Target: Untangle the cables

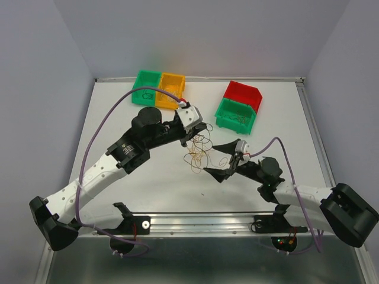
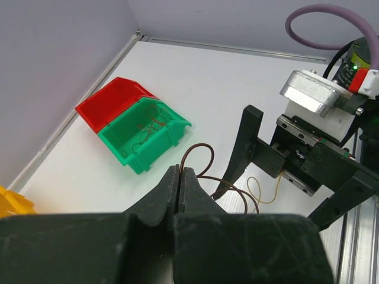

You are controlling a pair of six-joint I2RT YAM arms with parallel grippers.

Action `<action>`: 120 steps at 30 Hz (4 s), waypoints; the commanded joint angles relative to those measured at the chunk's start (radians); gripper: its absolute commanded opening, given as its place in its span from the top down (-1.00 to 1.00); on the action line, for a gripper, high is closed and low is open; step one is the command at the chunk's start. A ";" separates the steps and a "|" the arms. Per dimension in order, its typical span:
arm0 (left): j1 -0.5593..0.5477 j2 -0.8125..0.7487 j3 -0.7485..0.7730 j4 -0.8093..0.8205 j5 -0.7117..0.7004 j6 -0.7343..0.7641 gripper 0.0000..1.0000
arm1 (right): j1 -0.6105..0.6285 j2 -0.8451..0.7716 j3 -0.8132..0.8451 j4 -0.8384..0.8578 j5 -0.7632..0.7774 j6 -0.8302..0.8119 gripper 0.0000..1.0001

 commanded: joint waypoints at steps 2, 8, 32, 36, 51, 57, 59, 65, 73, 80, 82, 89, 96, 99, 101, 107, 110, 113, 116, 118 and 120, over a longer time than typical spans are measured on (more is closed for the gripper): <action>-0.001 -0.045 -0.012 0.060 0.040 -0.007 1.00 | 0.004 0.059 0.034 0.075 0.033 -0.115 -1.00; 0.000 -0.042 0.002 0.043 0.066 -0.013 1.00 | 0.004 0.165 0.106 0.096 0.021 -0.110 -1.00; 0.225 -0.192 -0.045 0.249 -0.458 -0.050 1.00 | 0.007 0.300 0.156 0.224 0.316 0.040 0.99; 0.414 -0.240 -0.078 0.369 -0.624 -0.056 1.00 | 0.007 0.225 0.062 0.219 0.594 0.093 0.99; 0.758 -0.035 0.000 0.414 -0.404 -0.091 1.00 | 0.004 -0.106 0.060 -0.201 0.869 0.181 0.99; 0.792 0.203 0.146 0.451 -0.269 -0.125 1.00 | 0.006 -0.117 0.066 -0.238 0.857 0.176 0.99; 0.795 0.302 0.177 0.512 -0.273 -0.128 1.00 | 0.004 -0.114 0.071 -0.243 0.837 0.178 0.99; 0.799 0.644 0.437 0.553 -0.253 -0.151 1.00 | 0.004 -0.086 0.089 -0.249 0.795 0.190 0.99; 0.798 0.976 0.675 0.555 -0.313 -0.138 1.00 | 0.004 -0.068 0.102 -0.249 0.780 0.209 0.99; 0.764 1.140 0.741 0.557 -0.429 -0.030 1.00 | 0.004 -0.066 0.102 -0.249 0.780 0.210 0.99; 0.746 1.157 0.728 0.557 -0.466 0.042 1.00 | 0.004 -0.066 0.102 -0.247 0.778 0.212 0.99; 0.680 1.189 0.683 0.557 -0.592 0.152 1.00 | 0.004 -0.062 0.103 -0.247 0.772 0.221 0.99; 0.666 1.185 0.666 0.515 -0.563 0.103 1.00 | 0.004 -0.053 0.102 -0.249 0.778 0.224 0.99; 0.667 1.226 0.721 0.456 -0.574 0.068 1.00 | 0.004 -0.062 0.097 -0.247 0.775 0.226 0.99; 0.670 1.267 0.785 0.413 -0.577 0.042 1.00 | 0.004 -0.072 0.093 -0.247 0.772 0.226 0.99; 0.681 1.334 0.909 0.241 -0.514 -0.013 1.00 | 0.004 -0.085 0.085 -0.249 0.778 0.229 0.99; 0.681 1.297 0.886 0.237 -0.508 -0.016 0.59 | 0.004 -0.065 0.100 -0.249 0.751 0.221 0.99; 0.681 1.240 0.849 0.236 -0.519 -0.007 0.17 | 0.004 -0.022 0.135 -0.289 0.708 0.218 0.99; 0.678 1.182 0.784 0.250 -0.529 -0.001 -0.02 | 0.004 0.025 0.189 -0.339 0.640 0.216 0.98; 0.675 1.107 0.713 0.271 -0.525 0.007 -0.14 | 0.006 0.039 0.215 -0.349 0.582 0.218 0.95; 0.670 1.024 0.645 0.280 -0.505 0.007 -0.29 | 0.006 0.058 0.229 -0.356 0.527 0.221 0.86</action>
